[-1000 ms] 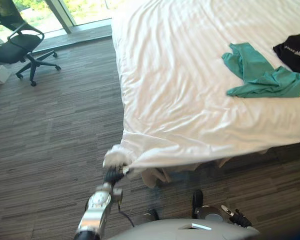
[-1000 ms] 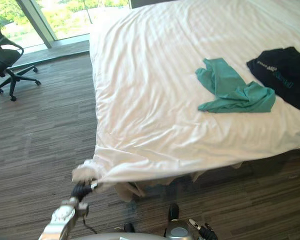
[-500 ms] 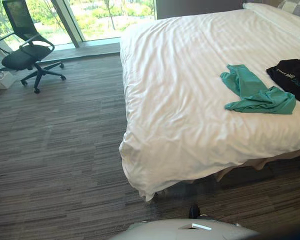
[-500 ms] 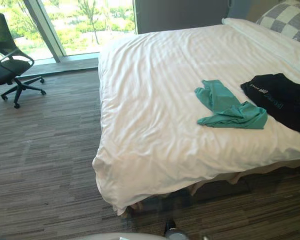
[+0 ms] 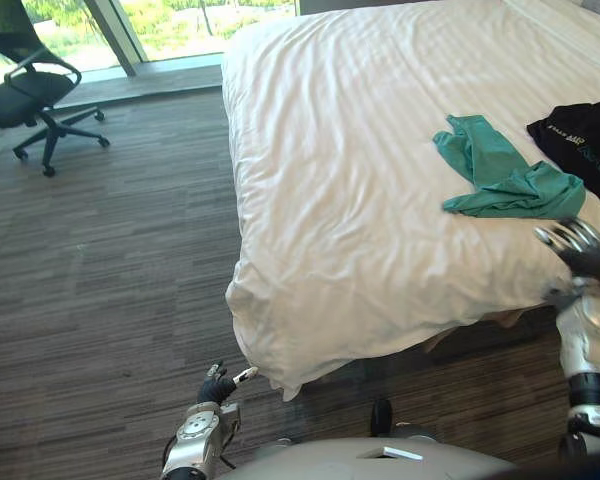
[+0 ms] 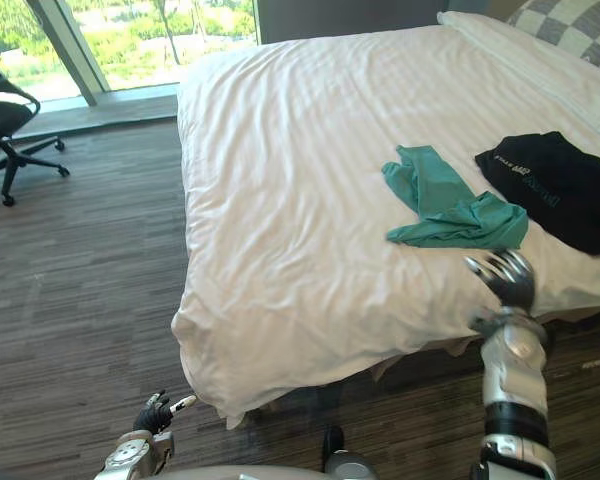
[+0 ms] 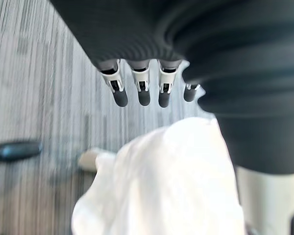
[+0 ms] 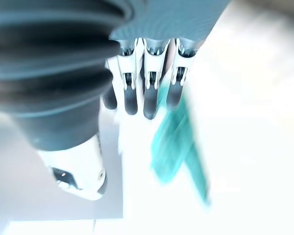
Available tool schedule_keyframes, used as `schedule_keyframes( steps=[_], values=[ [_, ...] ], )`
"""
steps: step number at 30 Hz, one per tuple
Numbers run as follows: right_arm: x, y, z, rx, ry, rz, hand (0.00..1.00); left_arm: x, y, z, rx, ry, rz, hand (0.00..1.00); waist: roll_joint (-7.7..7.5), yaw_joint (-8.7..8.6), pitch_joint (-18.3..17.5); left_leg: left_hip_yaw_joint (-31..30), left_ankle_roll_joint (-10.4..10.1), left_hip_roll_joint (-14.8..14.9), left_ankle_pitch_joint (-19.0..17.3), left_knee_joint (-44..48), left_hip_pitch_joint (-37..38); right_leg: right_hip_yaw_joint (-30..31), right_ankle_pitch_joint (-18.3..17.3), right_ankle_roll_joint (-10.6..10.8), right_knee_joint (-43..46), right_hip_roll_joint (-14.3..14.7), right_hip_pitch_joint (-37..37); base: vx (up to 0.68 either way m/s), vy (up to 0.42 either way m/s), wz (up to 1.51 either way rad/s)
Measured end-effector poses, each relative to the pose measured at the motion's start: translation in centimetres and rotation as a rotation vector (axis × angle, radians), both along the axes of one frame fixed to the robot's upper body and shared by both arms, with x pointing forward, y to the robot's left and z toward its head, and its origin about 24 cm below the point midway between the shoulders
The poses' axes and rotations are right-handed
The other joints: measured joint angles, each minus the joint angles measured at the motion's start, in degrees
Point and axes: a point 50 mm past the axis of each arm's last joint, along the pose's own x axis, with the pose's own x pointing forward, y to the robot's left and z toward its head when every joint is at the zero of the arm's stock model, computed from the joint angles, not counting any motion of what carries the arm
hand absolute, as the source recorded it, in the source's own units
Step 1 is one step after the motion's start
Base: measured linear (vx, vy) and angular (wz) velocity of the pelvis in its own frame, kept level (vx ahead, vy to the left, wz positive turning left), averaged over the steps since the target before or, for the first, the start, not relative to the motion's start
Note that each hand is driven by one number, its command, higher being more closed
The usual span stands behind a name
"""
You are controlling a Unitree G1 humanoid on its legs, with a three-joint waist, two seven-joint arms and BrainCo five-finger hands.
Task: Tidy the bed and pick cloth on bed and put in laundry
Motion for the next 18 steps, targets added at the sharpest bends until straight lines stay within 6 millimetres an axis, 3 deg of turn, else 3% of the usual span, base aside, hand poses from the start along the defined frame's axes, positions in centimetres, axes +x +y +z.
schedule_keyframes(
  steps=[1,3,7,8,10,12,13,14,16,18],
  values=[
    [0.8,1.3,0.5,-0.017,-0.011,0.075,1.0,0.0,-0.1,0.0,-0.002,0.0,-0.005,0.0,-0.24,0.32,0.2,-0.3,0.1,-0.1,0.3,0.0,0.3,-0.3,0.0,0.0,0.0,-0.2,0.4,0.01,0.016,0.26],
    [3.4,6.0,2.7,-0.084,-0.054,0.329,1.0,0.0,-0.3,-0.1,-0.023,-0.007,0.01,0.0,-0.41,1.9,0.2,-2.0,0.1,-0.4,0.5,-0.1,0.4,-1.5,0.1,0.1,0.0,-0.5,1.3,-0.02,0.024,0.31],
    [6.2,11.1,5.5,-0.176,-0.07,0.589,1.0,-1.0,-0.3,-0.6,-0.028,0.018,0.027,0.0,-1.54,5.25,0.7,-5.7,0.5,-1.6,2.5,-1.5,0.2,-4.3,0.4,0.4,-0.3,-1.4,2.5,-0.07,0.024,0.46],
    [6.6,12.0,6.0,-0.18,-0.079,0.62,1.0,-1.4,-0.2,-0.6,-0.032,0.024,0.038,0.0,-1.74,5.95,0.8,-6.2,0.6,-1.7,2.8,-1.8,0.1,-4.6,0.4,0.4,-0.3,-1.6,2.5,-0.09,0.021,0.44],
    [7.2,15.8,7.4,-0.189,-0.098,0.74,1.0,-2.4,0.0,-0.9,-0.041,0.044,0.068,0.0,-3.04,8.11,1.6,-8.1,1.4,-2.4,3.7,-2.0,-1.5,-6.1,0.4,0.6,-0.4,-2.6,2.0,-0.11,0.05,0.44],
    [7.3,17.6,7.7,-0.195,-0.09,0.79,1.0,-2.6,0.0,-0.9,-0.042,0.049,0.069,0.0,-3.73,9.6,2.2,-9.3,1.7,-2.7,4.2,-2.1,-2.2,-7.1,0.4,0.6,-0.4,-3.1,1.9,-0.15,0.04,0.45],
    [7.3,19.9,8.0,-0.186,-0.086,0.842,1.0,-2.5,0.1,-0.8,-0.045,0.04,0.074,0.0,-4.67,11.5,3.2,-10.8,1.8,-2.8,4.5,-2.1,-3.8,-8.6,0.4,0.2,-0.4,-3.4,1.1,-0.19,0.027,0.55],
    [7.3,20.8,8.3,-0.184,-0.092,0.858,1.0,-2.3,0.3,-0.7,-0.048,0.03,0.08,0.0,-4.93,12.15,4.0,-11.3,1.9,-2.8,4.5,-2.2,-4.5,-9.3,0.2,-0.3,-0.4,-3.4,0.8,-0.18,0.009,0.63],
    [7.4,23.8,10.0,-0.156,-0.136,0.89,1.0,-1.2,1.3,-0.1,-0.041,-0.025,0.08,0.0,-6.32,14.22,8.7,-13.6,1.8,-2.9,5.3,-1.8,-7.9,-11.7,0.4,-1.6,-0.4,-3.9,-1.0,-0.25,-0.007,0.5],
    [7.5,24.9,11.3,-0.138,-0.162,0.879,1.0,-0.3,1.9,0.4,-0.029,-0.064,0.079,0.0,-7.02,15.36,12.1,-14.4,1.3,-2.9,6.4,-1.6,-10.8,-13.6,0.4,-1.6,-0.3,-4.2,-2.7,-0.24,0.001,0.56]
  ],
)
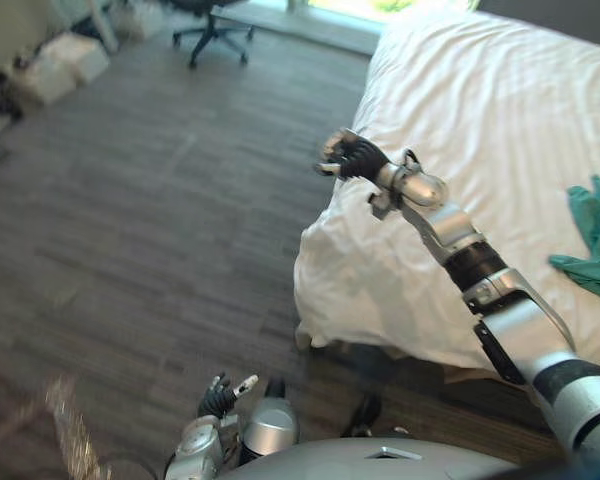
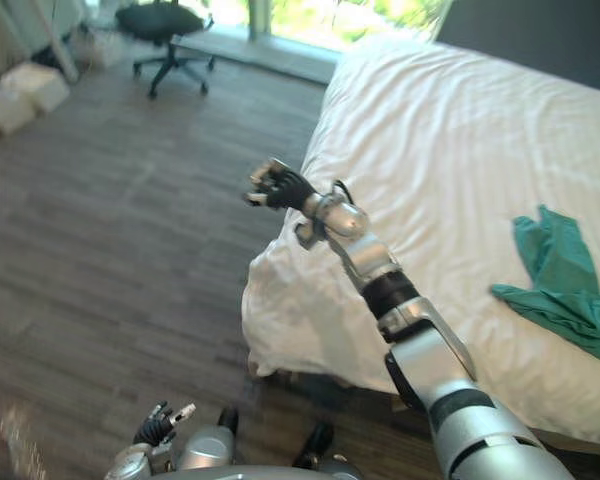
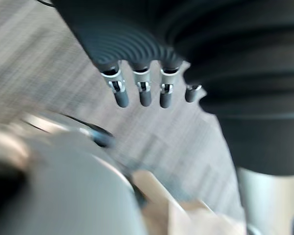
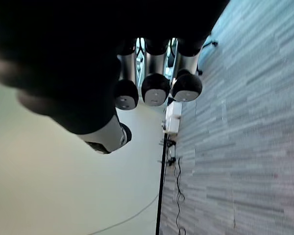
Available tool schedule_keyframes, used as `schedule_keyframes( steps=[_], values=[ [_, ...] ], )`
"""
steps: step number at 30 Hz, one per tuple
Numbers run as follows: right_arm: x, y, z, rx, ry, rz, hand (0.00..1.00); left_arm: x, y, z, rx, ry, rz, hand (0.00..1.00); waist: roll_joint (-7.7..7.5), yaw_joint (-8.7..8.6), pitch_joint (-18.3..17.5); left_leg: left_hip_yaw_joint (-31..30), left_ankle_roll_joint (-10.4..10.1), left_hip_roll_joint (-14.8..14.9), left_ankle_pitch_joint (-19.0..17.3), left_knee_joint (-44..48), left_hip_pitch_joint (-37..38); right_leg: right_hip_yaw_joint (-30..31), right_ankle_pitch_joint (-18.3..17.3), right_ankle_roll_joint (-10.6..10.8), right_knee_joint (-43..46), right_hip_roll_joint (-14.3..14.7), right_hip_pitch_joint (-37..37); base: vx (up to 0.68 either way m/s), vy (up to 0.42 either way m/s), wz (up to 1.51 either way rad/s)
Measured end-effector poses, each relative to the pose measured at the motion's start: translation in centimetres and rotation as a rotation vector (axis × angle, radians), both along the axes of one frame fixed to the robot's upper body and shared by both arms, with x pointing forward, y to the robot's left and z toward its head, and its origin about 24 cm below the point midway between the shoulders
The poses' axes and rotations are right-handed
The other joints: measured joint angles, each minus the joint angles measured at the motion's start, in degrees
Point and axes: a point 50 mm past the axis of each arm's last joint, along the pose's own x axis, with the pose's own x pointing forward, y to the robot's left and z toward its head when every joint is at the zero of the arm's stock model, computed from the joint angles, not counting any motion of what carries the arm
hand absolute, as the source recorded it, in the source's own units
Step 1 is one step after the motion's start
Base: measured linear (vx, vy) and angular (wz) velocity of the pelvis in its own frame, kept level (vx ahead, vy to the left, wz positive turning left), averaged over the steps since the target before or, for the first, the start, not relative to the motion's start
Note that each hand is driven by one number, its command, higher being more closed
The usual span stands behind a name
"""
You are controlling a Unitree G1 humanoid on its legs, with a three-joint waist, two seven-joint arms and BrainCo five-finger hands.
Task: Tidy the bed and pick cloth on bed and put in laundry
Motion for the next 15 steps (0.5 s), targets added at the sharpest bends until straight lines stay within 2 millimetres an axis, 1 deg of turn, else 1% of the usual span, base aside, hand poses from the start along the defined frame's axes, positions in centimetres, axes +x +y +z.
schedule_keyframes(
  steps=[1,2,3,4,5,6,7,8,9,10,11,12,13,14,15],
  values=[
    [0.1,0.4,0.8,0.013,-0.011,-0.009,1.0,0.5,0.1,0.3,-0.001,-0.031,0.002,0.0,0.57,1.05,2.6,-0.5,-0.3,-0.1,0.2,0.3,-1.6,-1.1,-0.4,-0.5,0.0,-0.1,-1.3,-0.19,0.006,0.48],
    [0.1,0.6,1.3,0.016,-0.021,-0.013,1.0,0.7,0.1,0.5,-0.004,-0.045,0.001,0.0,0.27,1.26,3.6,-1.0,-0.3,-0.2,0.2,0.6,-2.3,-1.7,-0.5,-0.5,0.1,-0.3,-1.7,-0.17,0.007,0.32],
    [0.2,0.8,2.2,0.016,-0.038,-0.021,1.0,1.1,0.0,0.8,-0.013,-0.07,0.002,0.0,0.93,1.91,5.7,-1.2,-0.3,-0.2,0.3,1.3,-4.2,-2.5,-0.6,-0.6,0.3,-0.4,-2.8,-0.15,0.002,0.29],
    [0.4,0.9,2.9,0.015,-0.049,-0.038,1.0,1.3,-0.4,0.8,-0.031,-0.084,-0.002,0.0,1.72,2.1,6.5,-1.6,-0.7,-0.1,0.6,2.0,-6.9,-3.2,-0.5,-0.7,0.9,-0.6,-4.5,-0.15,0.003,0.25],
    [0.5,1.0,3.2,0.012,-0.052,-0.048,1.0,1.4,-0.7,0.8,-0.042,-0.09,-0.011,0.0,2.32,2.09,7.0,-2.0,-0.8,-0.2,1.1,2.1,-7.8,-3.5,-0.5,-0.7,2.2,-1.1,-5.8,-0.13,0.008,0.28],
    [0.8,0.6,3.3,0.007,-0.048,-0.079,1.0,1.7,-1.3,0.8,-0.052,-0.096,-0.044,0.0,3.51,2.07,7.9,-2.7,-0.8,-0.6,2.1,2.4,-9.4,-4.4,-0.4,-1.0,5.0,-2.3,-7.9,-0.08,0.012,0.21],
    [1.0,0.4,3.2,0.003,-0.043,-0.096,1.0,1.9,-1.7,0.8,-0.057,-0.099,-0.06,0.0,3.93,2.19,8.2,-2.8,-0.7,-0.6,2.3,2.7,-10.1,-4.7,-0.6,-1.2,6.1,-2.7,-8.9,-0.08,0.018,0.19],
    [1.3,-0.2,3.0,-0.004,-0.035,-0.129,1.0,2.3,-2.1,0.9,-0.075,-0.109,-0.073,0.0,4.55,2.92,8.5,-2.9,-0.7,-1.0,2.9,2.9,-11.5,-4.7,-1.1,-1.9,8.1,-3.4,-11.0,-0.04,0.009,0.05],
    [1.6,-1.0,3.1,-0.011,-0.037,-0.165,1.0,3.1,-2.6,1.1,-0.111,-0.137,-0.074,0.0,5.13,3.79,8.8,-3.2,-0.5,-1.0,3.2,3.5,-13.6,-5.0,-1.2,-2.1,9.9,-3.9,-13.3,-0.03,-0.006,0.07],
    [1.8,-1.4,3.4,-0.013,-0.042,-0.19,1.0,3.6,-3.0,1.3,-0.139,-0.157,-0.087,0.0,5.77,3.77,9.2,-3.7,-0.3,-1.0,3.5,4.4,-14.8,-5.4,-1.3,-2.2,10.9,-4.2,-14.2,-0.02,-0.037,0.19],
    [2.3,-2.5,4.0,-0.025,-0.053,-0.257,1.0,4.9,-3.9,2.0,-0.173,-0.203,-0.144,0.0,7.13,3.85,9.9,-4.3,-0.4,-1.1,3.7,5.9,-17.4,-6.1,-1.9,-2.4,13.0,-4.9,-16.4,-0.03,-0.051,0.24],
    [2.8,-3.7,4.4,-0.04,-0.064,-0.317,1.0,5.9,-4.7,2.5,-0.183,-0.241,-0.2,0.0,8.18,4.46,10.5,-4.3,-0.3,-1.3,3.8,6.6,-19.2,-6.1,-2.3,-2.8,15.1,-5.8,-18.6,-0.05,-0.057,0.23],
    [3.5,-5.8,5.1,-0.064,-0.076,-0.409,1.0,7.3,-6.0,3.5,-0.203,-0.305,-0.265,0.0,10.06,5.27,11.4,-4.4,0.1,-1.7,4.1,7.3,-21.3,-6.1,-3.6,-2.5,18.5,-7.4,-21.5,-0.06,-0.066,0.25],
    [4.1,-9.1,5.6,-0.063,-0.073,-0.535,1.0,8.9,-7.8,4.7,-0.233,-0.382,-0.323,0.0,12.63,5.84,12.4,-4.9,0.6,-2.4,4.6,8.2,-24.1,-6.2,-5.0,-2.4,22.4,-9.6,-25.0,-0.05,-0.05,0.23],
    [4.2,-9.7,5.7,-0.059,-0.07,-0.561,1.0,9.1,-8.1,4.9,-0.236,-0.394,-0.335,0.0,12.99,6.05,12.4,-4.9,0.6,-2.6,4.6,8.3,-24.6,-6.2,-5.2,-2.5,23.1,-9.9,-25.7,-0.04,-0.043,0.24]
  ],
)
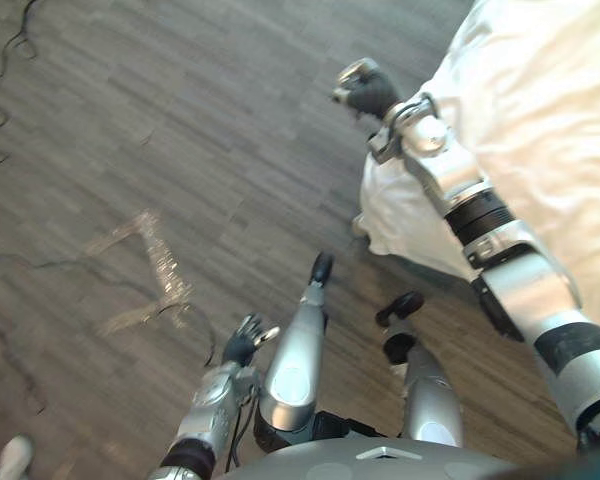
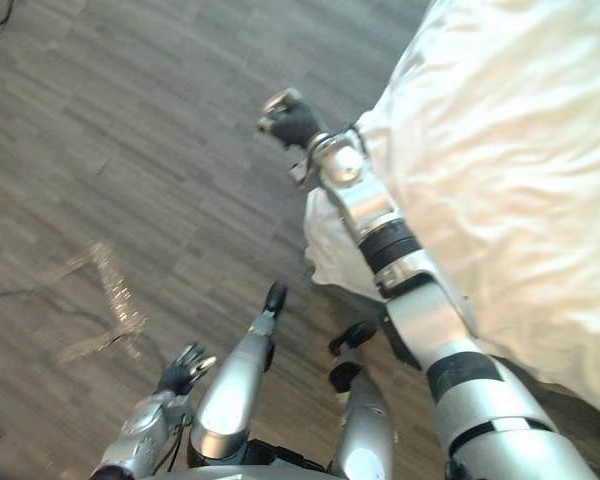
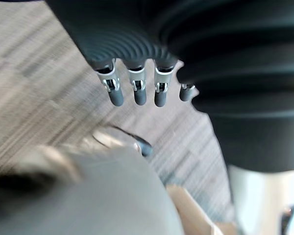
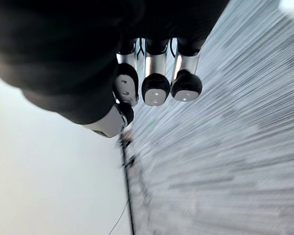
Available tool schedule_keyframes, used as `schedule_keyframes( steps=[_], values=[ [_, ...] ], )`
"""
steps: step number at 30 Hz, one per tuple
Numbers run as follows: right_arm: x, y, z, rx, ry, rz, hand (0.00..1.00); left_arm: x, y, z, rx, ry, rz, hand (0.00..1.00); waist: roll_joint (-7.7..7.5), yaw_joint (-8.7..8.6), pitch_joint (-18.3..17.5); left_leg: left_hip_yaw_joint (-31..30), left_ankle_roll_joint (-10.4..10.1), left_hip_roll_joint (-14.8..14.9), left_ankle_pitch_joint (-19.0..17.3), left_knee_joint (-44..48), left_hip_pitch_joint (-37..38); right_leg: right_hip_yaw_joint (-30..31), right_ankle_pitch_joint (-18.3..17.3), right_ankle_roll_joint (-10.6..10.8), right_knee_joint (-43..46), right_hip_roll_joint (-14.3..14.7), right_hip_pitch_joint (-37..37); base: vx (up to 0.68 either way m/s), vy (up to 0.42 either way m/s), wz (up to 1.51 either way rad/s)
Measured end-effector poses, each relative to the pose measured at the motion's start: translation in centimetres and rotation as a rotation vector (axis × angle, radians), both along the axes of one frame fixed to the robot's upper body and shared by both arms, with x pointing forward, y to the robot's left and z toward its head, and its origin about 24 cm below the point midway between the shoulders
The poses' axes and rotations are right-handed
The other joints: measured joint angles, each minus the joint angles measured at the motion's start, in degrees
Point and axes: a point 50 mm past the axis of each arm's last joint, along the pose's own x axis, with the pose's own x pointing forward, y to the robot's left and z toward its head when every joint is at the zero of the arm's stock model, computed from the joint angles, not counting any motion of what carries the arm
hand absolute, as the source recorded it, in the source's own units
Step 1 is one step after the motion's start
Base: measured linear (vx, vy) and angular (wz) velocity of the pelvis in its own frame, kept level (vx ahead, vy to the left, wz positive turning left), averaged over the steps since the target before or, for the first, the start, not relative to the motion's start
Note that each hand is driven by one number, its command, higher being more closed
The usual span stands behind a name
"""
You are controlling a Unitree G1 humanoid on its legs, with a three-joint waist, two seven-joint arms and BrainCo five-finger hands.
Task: Tidy the bed and pick cloth on bed and put in laundry
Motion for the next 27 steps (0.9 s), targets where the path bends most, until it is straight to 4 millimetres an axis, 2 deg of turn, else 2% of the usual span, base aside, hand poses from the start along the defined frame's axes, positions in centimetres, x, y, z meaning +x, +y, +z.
schedule_keyframes(
  steps=[1,3,5,7,9,12,14,16,17,19,20,21,22,23,25,26,27],
  values=[
    [0.3,-2.7,-0.1,0.009,0.007,-0.105,1.0,1.0,-1.3,0.9,-0.01,-0.055,-0.046,0.0,1.18,0.59,0.1,0.1,0.5,-0.6,0.3,0.7,-2.3,0.1,-0.5,-0.3,2.3,-1.3,-2.8,-0.02,-0.016,0.1],
    [0.4,-4.6,-0.1,0.034,0.007,-0.184,1.0,2.3,-3.2,2.1,-0.035,-0.12,-0.097,0.0,1.34,0.77,0.0,0.2,0.6,-0.9,0.5,1.5,-5.5,0.3,-0.8,-0.4,3.8,-2.2,-6.4,-0.01,-0.028,0.06],
    [0.3,-4.3,1.2,0.071,-0.054,-0.165,1.0,3.7,-5.2,3.5,-0.051,-0.181,-0.161,0.0,1.47,1.14,0.0,0.3,0.6,-0.7,0.4,2.9,-7.8,0.4,-0.7,-0.6,3.8,-2.1,-8.3,0.0,-0.029,-0.03],
    [0.3,-4.8,1.9,0.12,-0.08,-0.162,1.0,3.9,-7.3,4.4,-0.093,-0.216,-0.202,0.0,1.65,1.36,-0.1,1.0,0.4,-0.8,-0.6,3.8,-9.3,0.5,-1.0,-1.5,3.0,-2.0,-9.5,-0.01,-0.007,-0.09],
    [0.2,-4.8,2.0,0.146,-0.075,-0.14,1.0,3.7,-8.8,4.7,-0.112,-0.214,-0.243,0.0,2.28,1.34,-0.6,1.6,1.2,-0.9,-1.2,4.5,-10.3,0.0,-0.6,-2.1,1.3,-2.0,-9.6,0.01,0.031,-0.19],
    [0.2,-5.1,0.9,0.191,-0.029,-0.106,1.0,3.6,-9.1,4.6,-0.121,-0.196,-0.226,0.0,2.79,1.36,-0.9,3.4,1.9,-1.2,-1.6,4.5,-10.3,0.0,1.2,-1.9,-2.2,-1.7,-8.9,0.03,0.057,-0.21],
    [0.2,-5.3,-1.5,0.247,0.052,-0.084,1.0,3.4,-8.8,4.3,-0.129,-0.182,-0.2,0.0,2.83,0.73,-0.9,4.4,2.3,-1.7,-1.9,4.8,-10.1,0.2,3.3,-1.5,-4.3,-1.6,-7.9,0.05,0.083,-0.02],
    [-0.1,-4.2,-6.8,0.338,0.212,-0.049,1.0,3.0,-8.0,3.7,-0.121,-0.158,-0.161,0.0,2.78,-1.42,-0.9,5.8,3.4,-2.3,-3.0,6.1,-8.4,1.2,5.2,-0.6,-5.9,-1.7,-5.2,0.09,0.091,-0.06],
    [-0.3,-4.1,-8.6,0.352,0.267,-0.045,1.0,2.9,-7.8,3.5,-0.118,-0.149,-0.154,0.0,2.77,-1.92,-0.9,6.3,3.6,-2.5,-3.4,6.4,-7.5,1.8,5.3,-0.6,-6.0,-1.8,-4.5,0.13,0.101,-0.27],
    [-2.4,-2.7,-16.1,0.373,0.477,-0.001,1.0,2.2,-6.7,2.8,-0.116,-0.118,-0.101,0.0,2.4,-4.74,-0.7,8.9,4.7,-2.9,-5.8,7.4,-3.5,4.8,5.5,-0.1,-6.4,-2.2,-1.3,0.16,0.111,-0.45],
    [-3.1,-2.1,-17.7,0.374,0.521,0.018,1.0,2.1,-6.3,2.6,-0.114,-0.112,-0.087,0.0,2.22,-5.52,-0.6,9.6,4.9,-2.9,-6.4,7.6,-2.4,5.4,5.5,0.0,-6.3,-2.3,-0.7,0.16,0.085,-0.52],
    [-4.5,-1.0,-20.3,0.374,0.597,0.045,1.0,2.0,-5.8,2.4,-0.109,-0.104,-0.068,0.0,1.77,-6.57,-0.3,10.6,5.0,-2.9,-7.2,7.5,-0.6,6.5,5.3,0.3,-6.4,-2.4,0.3,0.17,0.046,-0.55],
    [-6.0,-0.1,-22.9,0.36,0.675,0.07,1.0,1.9,-5.2,2.2,-0.099,-0.097,-0.05,0.0,1.13,-7.82,0.1,11.7,4.9,-2.6,-8.1,7.3,1.2,7.3,5.2,0.4,-6.4,-2.3,1.3,0.16,0.01,-0.73],
    [-8.6,1.1,-26.3,0.353,0.788,0.102,1.0,1.7,-4.2,1.9,-0.073,-0.072,-0.038,0.0,0.08,-9.74,0.7,12.9,4.7,-2.0,-9.4,7.4,4.1,8.1,4.7,1.0,-6.4,-1.8,3.5,0.16,-0.004,-0.62],
    [-11.4,2.1,-29.1,0.349,0.88,0.134,1.0,1.3,-3.5,1.3,-0.019,-0.039,-0.057,0.0,-1.49,-11.73,1.0,14.0,4.4,-1.0,-10.5,7.4,7.5,8.7,4.2,1.0,-7.1,-0.8,6.3,0.2,-0.035,-0.6],
    [-13.3,3.2,-30.2,0.335,0.912,0.204,1.0,0.8,-3.0,0.7,0.036,-0.001,-0.085,0.0,-3.15,-12.24,1.1,15.2,3.9,0.3,-11.1,7.2,10.5,9.6,3.9,1.1,-7.8,0.4,8.6,0.2,-0.044,-0.54],
    [-13.6,3.4,-30.4,0.334,0.915,0.22,1.0,0.7,-2.8,0.6,0.049,0.004,-0.088,0.0,-3.46,-12.36,1.1,15.2,3.8,0.6,-11.2,7.2,11.0,9.6,3.8,1.1,-7.9,0.7,9.1,0.23,-0.076,-0.44]
  ],
)
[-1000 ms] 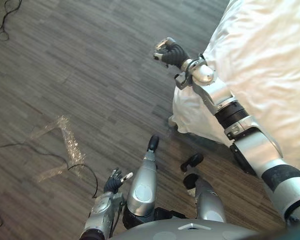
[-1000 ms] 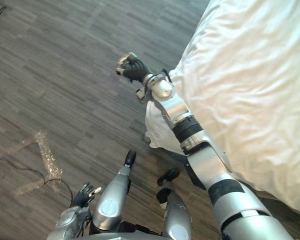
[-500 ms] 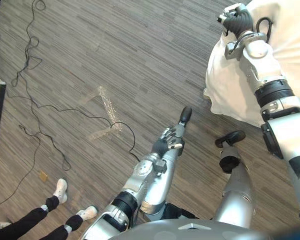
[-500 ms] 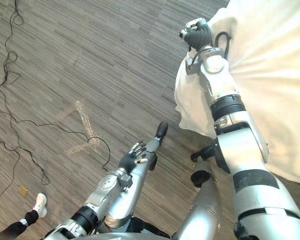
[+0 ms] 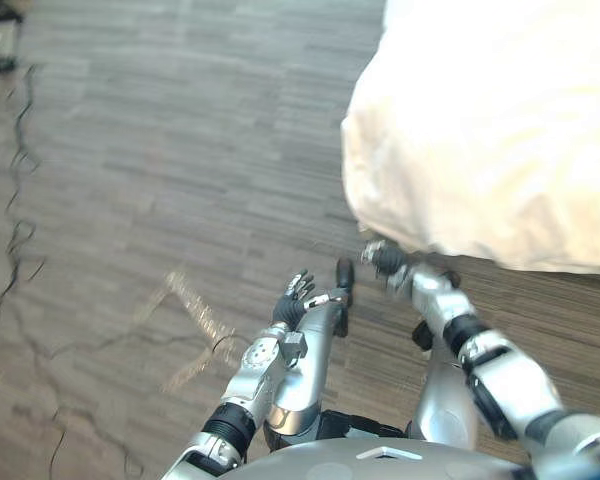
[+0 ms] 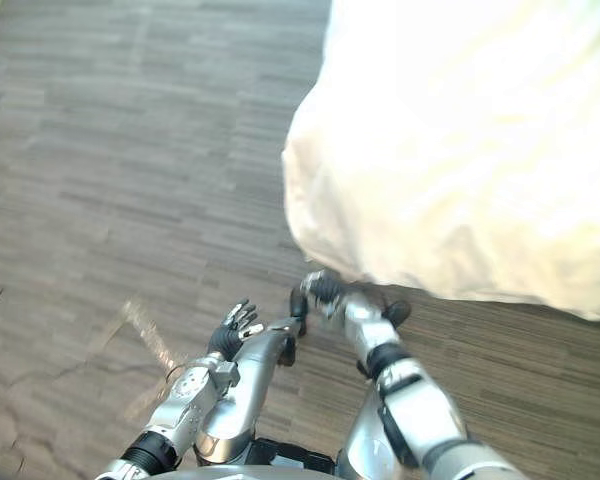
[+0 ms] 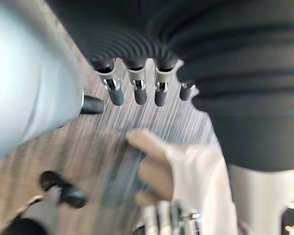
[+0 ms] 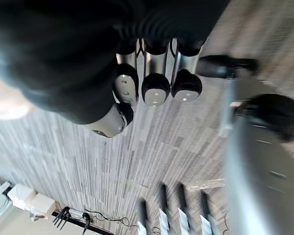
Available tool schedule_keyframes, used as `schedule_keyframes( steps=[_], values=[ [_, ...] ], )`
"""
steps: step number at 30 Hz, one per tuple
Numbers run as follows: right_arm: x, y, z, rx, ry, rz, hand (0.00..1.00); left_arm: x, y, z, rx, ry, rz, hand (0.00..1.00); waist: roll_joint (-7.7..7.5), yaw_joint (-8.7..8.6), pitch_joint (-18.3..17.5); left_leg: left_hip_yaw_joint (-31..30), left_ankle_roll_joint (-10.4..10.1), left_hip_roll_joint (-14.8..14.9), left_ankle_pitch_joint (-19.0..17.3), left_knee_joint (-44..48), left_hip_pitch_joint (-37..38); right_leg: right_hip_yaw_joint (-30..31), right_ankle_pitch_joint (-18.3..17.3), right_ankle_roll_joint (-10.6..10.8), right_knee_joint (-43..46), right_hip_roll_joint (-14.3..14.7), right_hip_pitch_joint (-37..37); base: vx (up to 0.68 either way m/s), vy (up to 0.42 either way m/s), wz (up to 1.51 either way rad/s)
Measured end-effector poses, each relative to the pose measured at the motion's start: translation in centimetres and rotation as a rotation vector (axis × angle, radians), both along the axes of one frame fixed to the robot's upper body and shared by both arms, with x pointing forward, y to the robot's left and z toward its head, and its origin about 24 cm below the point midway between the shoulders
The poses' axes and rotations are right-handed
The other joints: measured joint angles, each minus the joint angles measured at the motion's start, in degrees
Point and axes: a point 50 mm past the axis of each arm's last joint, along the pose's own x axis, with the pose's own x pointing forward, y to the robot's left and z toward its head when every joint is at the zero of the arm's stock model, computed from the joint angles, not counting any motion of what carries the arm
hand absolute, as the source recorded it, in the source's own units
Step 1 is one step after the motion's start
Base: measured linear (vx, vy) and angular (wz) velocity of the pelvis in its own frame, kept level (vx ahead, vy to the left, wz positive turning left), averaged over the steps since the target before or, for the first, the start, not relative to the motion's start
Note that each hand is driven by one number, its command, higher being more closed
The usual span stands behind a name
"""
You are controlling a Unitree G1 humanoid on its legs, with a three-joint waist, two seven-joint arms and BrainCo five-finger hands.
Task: Tidy the bed and pick cloth on bed and put in laundry
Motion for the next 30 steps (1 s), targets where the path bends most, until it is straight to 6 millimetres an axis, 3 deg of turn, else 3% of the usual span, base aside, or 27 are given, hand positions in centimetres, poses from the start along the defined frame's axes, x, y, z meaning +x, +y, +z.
schedule_keyframes(
  steps=[3,6,8,12,15,17,18,22,23,24,26,28,30],
  values=[
    [-2.8,2.5,-0.1,0.088,-0.053,0.172,1.0,-0.6,1.5,-0.8,0.111,0.035,-0.031,0.0,-2.65,-1.61,-0.3,1.0,-1.1,1.8,-0.6,-1.7,6.2,0.2,-0.8,1.2,-0.3,2.0,4.8,0.15,-0.071,-0.22],
    [-4.8,5.0,1.8,0.216,-0.18,0.389,1.0,-1.4,3.4,-1.9,0.217,0.085,-0.037,0.0,-4.41,-2.86,-1.5,1.8,-2.0,2.8,-0.7,-4.0,11.2,1.1,-0.9,2.5,-1.2,3.6,8.4,0.13,-0.064,-0.27],
    [-6.3,6.6,3.0,0.296,-0.233,0.536,1.0,-2.6,5.2,-3.2,0.28,0.162,-0.024,0.0,-5.81,-2.95,-4.3,2.9,-2.6,3.2,-0.5,-5.6,13.3,1.8,-0.7,2.7,-3.1,5.1,9.9,0.11,-0.033,-0.21],
    [-9.8,9.7,6.2,0.586,-0.276,0.79,1.0,-6.1,8.0,-5.5,0.327,0.334,0.05,0.0,-8.46,-2.86,-13.5,4.5,-3.8,4.1,-0.6,-9.8,19.2,3.0,1.1,3.4,-10.6,8.5,16.4,0.14,-0.028,-0.16],
    [-10.4,10.9,9.1,0.733,-0.351,0.839,1.0,-7.5,8.7,-6.3,0.338,0.412,0.068,0.0,-8.91,-3.03,-16.8,5.8,-4.1,4.1,-0.8,-11.3,22.7,3.9,2.6,3.8,-14.6,9.6,20.3,0.08,0.026,-0.25],
    [-9.5,11.2,10.4,0.732,-0.409,0.807,1.0,-8.0,9.0,-6.6,0.336,0.443,0.086,0.0,-8.67,-3.48,-18.1,6.0,-4.2,4.0,-0.9,-11.6,23.3,4.5,2.8,4.0,-14.8,9.6,20.6,0.0,0.036,-0.15],
    [-8.1,11.0,11.4,0.711,-0.458,0.723,1.0,-8.6,9.4,-6.9,0.335,0.478,0.104,0.0,-8.49,-3.97,-18.7,6.0,-4.2,3.9,-0.9,-11.7,23.5,4.5,2.9,4.0,-14.8,9.6,20.7,-0.02,0.03,0.0],
    [-2.4,7.6,14.4,0.663,-0.614,0.365,1.0,-10.3,10.1,-7.3,0.339,0.514,0.135,0.0,-7.09,-4.24,-18.5,5.9,-4.2,3.7,-0.9,-11.7,24.3,4.7,3.0,3.9,-14.8,9.7,21.5,-0.05,0.032,-0.01],
    [0.2,5.4,15.8,0.633,-0.68,0.223,1.0,-10.7,10.1,-7.4,0.331,0.516,0.126,0.0,-6.54,-4.33,-18.2,5.8,-4.2,3.8,-0.9,-11.1,23.2,4.8,3.1,3.8,-14.6,9.2,20.7,-0.05,0.029,0.0],
    [1.3,4.5,16.5,0.616,-0.708,0.168,1.0,-10.7,10.0,-7.3,0.325,0.508,0.123,0.0,-6.09,-4.31,-17.9,5.9,-4.1,3.8,-0.9,-10.5,22.2,4.9,3.0,3.7,-13.7,9.0,19.6,-0.12,0.045,0.01],
    [4.5,1.5,18.9,0.567,-0.784,0.011,1.0,-9.7,9.3,-7.1,0.291,0.466,0.102,0.0,-4.07,-4.39,-16.0,5.8,-3.8,3.3,-0.7,-8.6,18.6,5.4,2.0,3.4,-9.0,7.7,14.7,-0.14,0.038,0.01],
    [7.5,-3.0,22.7,0.48,-0.892,-0.151,1.0,-7.0,7.6,-6.3,0.213,0.368,0.08,0.0,-0.33,-4.71,-10.1,5.4,-2.6,1.9,0.0,-7.0,15.4,6.1,1.0,3.2,-3.7,5.2,9.6,-0.18,0.05,0.08],
    [8.7,-6.6,24.8,0.417,-0.949,-0.259,1.0,-5.2,6.2,-5.6,0.162,0.3,0.057,0.0,3.03,-5.75,-6.1,4.5,-1.9,0.9,0.7,-6.6,12.0,6.1,0.9,3.1,-2.2,3.7,6.1,-0.22,0.028,0.18]
  ],
)
